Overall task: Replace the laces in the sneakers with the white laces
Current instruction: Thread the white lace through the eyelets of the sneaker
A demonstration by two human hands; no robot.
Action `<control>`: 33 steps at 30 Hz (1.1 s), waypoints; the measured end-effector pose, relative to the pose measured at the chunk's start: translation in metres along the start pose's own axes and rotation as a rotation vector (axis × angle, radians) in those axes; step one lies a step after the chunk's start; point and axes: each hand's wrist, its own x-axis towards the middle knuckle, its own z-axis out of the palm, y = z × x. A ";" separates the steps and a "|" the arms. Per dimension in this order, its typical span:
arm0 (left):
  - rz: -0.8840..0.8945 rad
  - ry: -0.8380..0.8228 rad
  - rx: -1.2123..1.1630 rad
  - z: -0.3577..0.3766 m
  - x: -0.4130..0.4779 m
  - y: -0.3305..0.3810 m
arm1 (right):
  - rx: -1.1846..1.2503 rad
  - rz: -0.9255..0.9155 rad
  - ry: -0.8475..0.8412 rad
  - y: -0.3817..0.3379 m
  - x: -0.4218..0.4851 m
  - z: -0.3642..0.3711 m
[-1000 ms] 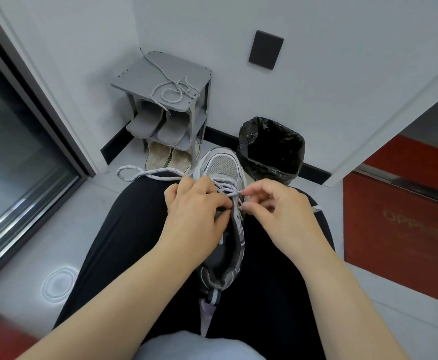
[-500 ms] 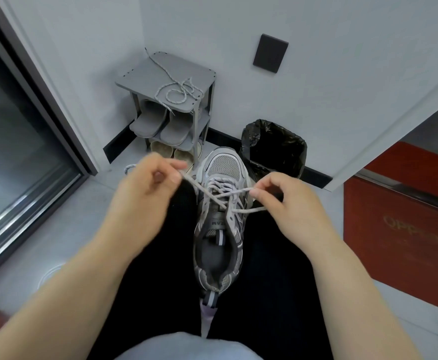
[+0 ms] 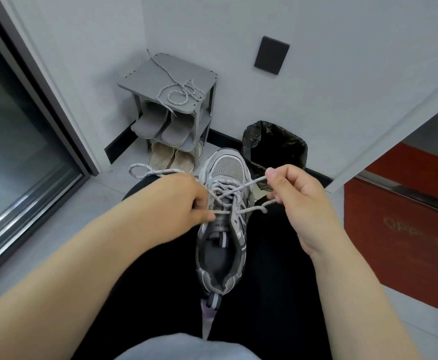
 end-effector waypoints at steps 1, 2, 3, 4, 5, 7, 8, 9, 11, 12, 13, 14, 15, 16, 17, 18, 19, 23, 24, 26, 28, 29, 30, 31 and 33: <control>-0.003 -0.004 -0.022 -0.006 -0.002 -0.002 | -0.056 -0.035 0.030 0.002 0.001 -0.002; -0.007 0.004 -0.056 -0.013 -0.006 -0.006 | -0.120 -0.068 0.058 0.003 0.001 -0.004; -0.019 0.032 -0.116 -0.019 -0.009 -0.009 | -0.162 -0.089 0.079 0.005 0.002 -0.006; -0.050 0.085 -0.204 -0.026 -0.014 -0.013 | -0.168 -0.086 0.086 0.008 0.002 -0.007; -0.106 0.149 -0.328 -0.030 -0.017 -0.016 | -0.135 -0.064 0.076 0.010 0.002 -0.005; -0.245 0.262 -0.709 -0.032 -0.023 -0.019 | -0.057 -0.020 0.011 0.013 0.000 0.001; -0.268 0.277 -0.956 -0.030 -0.023 -0.020 | -0.068 -0.017 -0.028 0.015 -0.001 0.004; -0.256 0.261 -1.176 -0.028 -0.022 -0.018 | -0.107 -0.025 -0.065 0.017 -0.003 0.007; -0.207 0.240 -1.431 -0.025 -0.021 -0.012 | -0.171 -0.043 -0.127 0.018 -0.005 0.009; -0.205 0.267 -1.488 -0.026 -0.020 -0.010 | -0.182 -0.037 -0.155 0.018 -0.005 0.010; -0.218 0.321 -1.529 -0.028 -0.018 -0.010 | -0.190 -0.022 -0.187 0.018 -0.006 0.011; -0.247 0.388 -1.566 -0.031 -0.016 -0.011 | -0.216 -0.010 -0.226 0.019 -0.007 0.011; -0.288 0.450 -1.587 -0.034 -0.014 -0.013 | -0.272 -0.003 -0.264 0.018 -0.008 0.013; -0.326 0.491 -1.561 -0.037 -0.012 -0.015 | -0.344 -0.006 -0.290 0.019 -0.010 0.015; -0.365 0.512 -1.472 -0.038 -0.012 -0.018 | -0.406 -0.022 -0.299 0.019 -0.011 0.017; -0.394 0.500 -1.322 -0.037 -0.010 -0.021 | -0.444 -0.045 -0.295 0.020 -0.013 0.018; -0.407 0.443 -1.108 -0.033 -0.010 -0.021 | -0.457 -0.063 -0.284 0.021 -0.014 0.020; -0.144 0.079 -0.178 -0.004 -0.011 -0.011 | -0.382 -0.062 -0.269 0.021 -0.015 0.022; -0.064 0.027 -0.045 0.004 -0.010 -0.008 | -0.358 -0.060 -0.268 0.020 -0.015 0.022; 0.013 0.028 0.013 0.008 -0.008 0.000 | -0.320 -0.052 -0.271 0.019 -0.016 0.020; 0.006 0.126 -0.174 0.001 -0.008 0.002 | -0.288 -0.044 -0.274 0.019 -0.017 0.019; -0.019 0.192 -0.304 -0.006 -0.010 0.003 | -0.284 -0.040 -0.271 0.019 -0.016 0.018; -0.051 0.258 -0.428 -0.013 -0.012 0.001 | -0.287 -0.040 -0.268 0.019 -0.016 0.018; -0.078 0.307 -0.528 -0.018 -0.014 -0.001 | -0.294 -0.042 -0.267 0.019 -0.016 0.017; -0.095 0.301 -0.609 -0.024 -0.015 -0.003 | -0.329 -0.070 -0.279 0.020 -0.016 0.017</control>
